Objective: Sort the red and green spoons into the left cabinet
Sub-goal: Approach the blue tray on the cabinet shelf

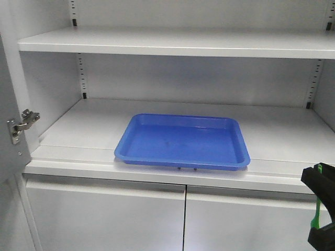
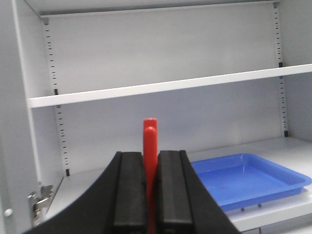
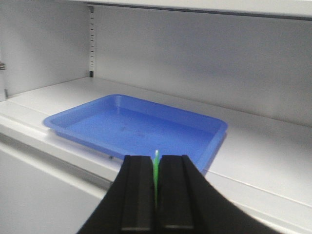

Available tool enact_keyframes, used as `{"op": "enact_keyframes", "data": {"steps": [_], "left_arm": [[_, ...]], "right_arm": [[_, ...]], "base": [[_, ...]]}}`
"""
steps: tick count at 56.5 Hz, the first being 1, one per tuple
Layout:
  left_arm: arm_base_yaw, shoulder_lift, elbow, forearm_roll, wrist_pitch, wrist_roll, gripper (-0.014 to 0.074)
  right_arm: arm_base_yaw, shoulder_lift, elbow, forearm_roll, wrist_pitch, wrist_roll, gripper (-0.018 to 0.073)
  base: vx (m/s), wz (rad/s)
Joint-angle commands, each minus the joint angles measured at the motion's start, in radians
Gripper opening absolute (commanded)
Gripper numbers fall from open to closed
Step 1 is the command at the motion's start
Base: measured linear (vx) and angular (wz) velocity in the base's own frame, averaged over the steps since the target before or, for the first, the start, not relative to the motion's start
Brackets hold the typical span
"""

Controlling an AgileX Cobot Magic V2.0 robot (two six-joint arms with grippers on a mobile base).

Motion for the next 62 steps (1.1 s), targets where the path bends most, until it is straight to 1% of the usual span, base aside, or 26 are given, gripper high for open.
{"op": "enact_keyframes", "data": {"steps": [1, 33, 62], "left_arm": [[-0.002, -0.001, -0.029, -0.032, -0.045, -0.010, 0.0031], [-0.002, -0.001, -0.029, -0.032, -0.046, -0.010, 0.0031], [-0.002, -0.001, -0.029, -0.032, -0.046, -0.010, 0.0031]], "right_arm": [[-0.003, -0.010, -0.030, 0.018, -0.047, -0.003, -0.0006], [-0.003, -0.010, -0.030, 0.018, -0.047, -0.003, -0.0006], [-0.003, -0.010, -0.030, 0.018, -0.044, -0.003, -0.0006]], "base": [[0.20, -0.23], [0.20, -0.17], [0.12, -0.08]]}}
